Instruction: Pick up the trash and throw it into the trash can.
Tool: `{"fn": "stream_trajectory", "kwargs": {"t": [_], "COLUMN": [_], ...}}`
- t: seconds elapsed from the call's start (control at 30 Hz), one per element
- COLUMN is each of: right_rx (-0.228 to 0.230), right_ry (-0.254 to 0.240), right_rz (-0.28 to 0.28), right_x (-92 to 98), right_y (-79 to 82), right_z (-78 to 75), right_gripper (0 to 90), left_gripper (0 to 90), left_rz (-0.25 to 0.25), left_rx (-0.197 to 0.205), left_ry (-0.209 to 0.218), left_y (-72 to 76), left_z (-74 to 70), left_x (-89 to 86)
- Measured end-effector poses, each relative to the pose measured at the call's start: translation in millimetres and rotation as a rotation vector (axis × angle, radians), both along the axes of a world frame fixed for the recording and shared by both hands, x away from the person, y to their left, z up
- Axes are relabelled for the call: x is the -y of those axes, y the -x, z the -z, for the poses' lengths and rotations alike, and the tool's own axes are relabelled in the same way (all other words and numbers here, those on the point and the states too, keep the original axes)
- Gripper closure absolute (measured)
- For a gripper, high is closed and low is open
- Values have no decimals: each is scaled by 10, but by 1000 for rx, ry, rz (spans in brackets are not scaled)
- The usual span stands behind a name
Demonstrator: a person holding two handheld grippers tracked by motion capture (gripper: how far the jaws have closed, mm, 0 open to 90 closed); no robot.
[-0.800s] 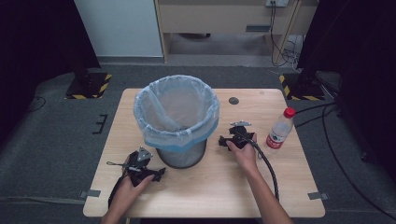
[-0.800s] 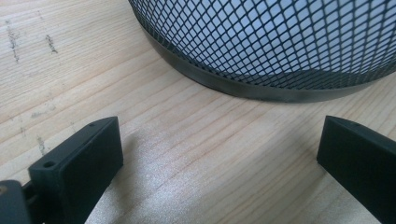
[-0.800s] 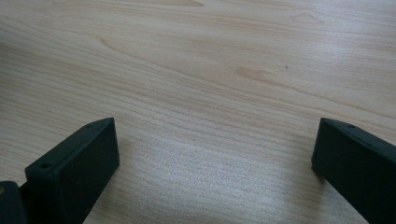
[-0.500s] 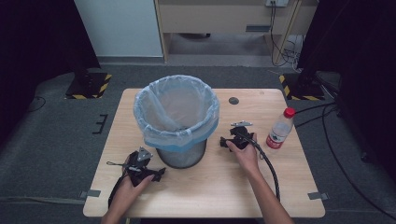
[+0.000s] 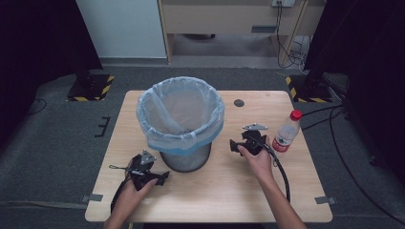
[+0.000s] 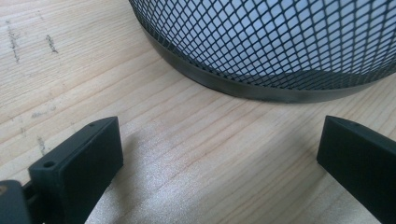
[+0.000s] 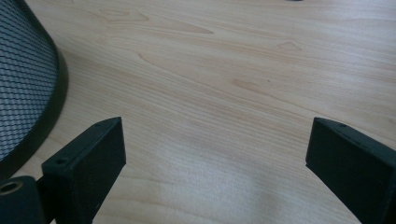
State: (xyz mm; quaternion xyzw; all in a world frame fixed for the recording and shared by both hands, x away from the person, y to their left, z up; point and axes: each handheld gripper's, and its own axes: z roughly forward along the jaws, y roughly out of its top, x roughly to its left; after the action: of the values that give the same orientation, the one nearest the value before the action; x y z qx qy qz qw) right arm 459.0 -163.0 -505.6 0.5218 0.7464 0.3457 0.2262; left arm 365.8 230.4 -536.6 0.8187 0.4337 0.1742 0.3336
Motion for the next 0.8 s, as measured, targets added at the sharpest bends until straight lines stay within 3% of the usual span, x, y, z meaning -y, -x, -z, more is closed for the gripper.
{"fn": "stream_trajectory", "kwargs": {"t": [0.8], "right_rx": [108], "right_ry": [-26], "right_rz": [0], "right_x": [389], "right_y": [612], "right_z": [-257], "right_gripper": [59], "left_gripper": [0], "left_rz": [0], "left_rx": [0], "left_ry": [0], "left_y": [0], "left_z": [0], "left_x": [0]}}
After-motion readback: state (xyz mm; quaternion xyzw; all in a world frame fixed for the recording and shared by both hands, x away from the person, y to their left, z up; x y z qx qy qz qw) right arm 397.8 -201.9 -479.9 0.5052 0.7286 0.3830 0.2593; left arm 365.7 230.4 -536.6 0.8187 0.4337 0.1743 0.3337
